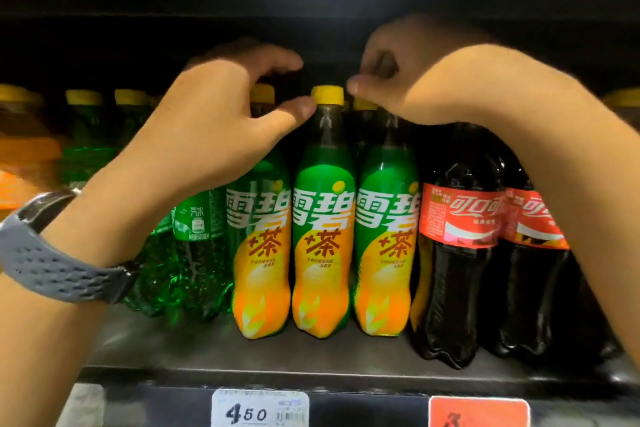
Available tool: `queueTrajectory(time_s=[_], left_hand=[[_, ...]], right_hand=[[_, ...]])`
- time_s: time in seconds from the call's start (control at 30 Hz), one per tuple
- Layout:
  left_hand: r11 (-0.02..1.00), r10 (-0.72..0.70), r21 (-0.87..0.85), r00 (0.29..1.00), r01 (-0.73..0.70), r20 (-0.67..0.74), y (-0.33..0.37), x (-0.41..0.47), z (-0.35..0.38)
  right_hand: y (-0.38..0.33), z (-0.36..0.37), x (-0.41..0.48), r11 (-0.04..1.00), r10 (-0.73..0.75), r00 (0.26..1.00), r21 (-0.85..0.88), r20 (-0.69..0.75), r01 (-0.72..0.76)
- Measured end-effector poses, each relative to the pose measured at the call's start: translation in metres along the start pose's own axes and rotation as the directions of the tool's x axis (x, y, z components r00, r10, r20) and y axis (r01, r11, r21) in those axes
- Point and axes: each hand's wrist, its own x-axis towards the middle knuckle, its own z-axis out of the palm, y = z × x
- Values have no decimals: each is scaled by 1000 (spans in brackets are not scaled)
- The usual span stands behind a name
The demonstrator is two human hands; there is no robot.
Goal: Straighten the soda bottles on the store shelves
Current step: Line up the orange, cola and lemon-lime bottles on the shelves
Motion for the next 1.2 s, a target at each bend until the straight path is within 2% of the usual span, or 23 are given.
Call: queueTrajectory(time_s=[0.07,0.17,0.33,0.43,0.5,0.57,0.8,0.97,1.2], left_hand=[[998,67,9,998,-67,6,16,3,3],[991,135,23,990,-135,30,34,11,12],[982,189,7,980,-190,62,53,22,27],[986,162,20,975,-167,151,59,29,34],[992,115,30,973,-124,200,64,37,40],[995,72,50,972,-85,222,69,46,44],[998,39,29,966,-48,256,68,51,48],[997,60,-61,976,-48,211,67,43,44],[996,63,-77,978,-48,198,68,41,42]], right_hand=[[-2,-3,-3,998,-3,997,68,-83,9],[-2,-7,-8,993,-43,990,105,-132,57],[28,-21,-27,994,-64,995,87,-80,71],[45,-35,-39,997,-21,998,70,61,16],[51,-40,-44,998,-27,983,53,179,18],[55,-41,-48,999,-33,971,29,237,26],[63,-38,-52,997,-58,978,58,202,47],[66,-35,-50,996,-74,981,68,180,63],[64,-35,-49,998,-43,979,46,201,34]])
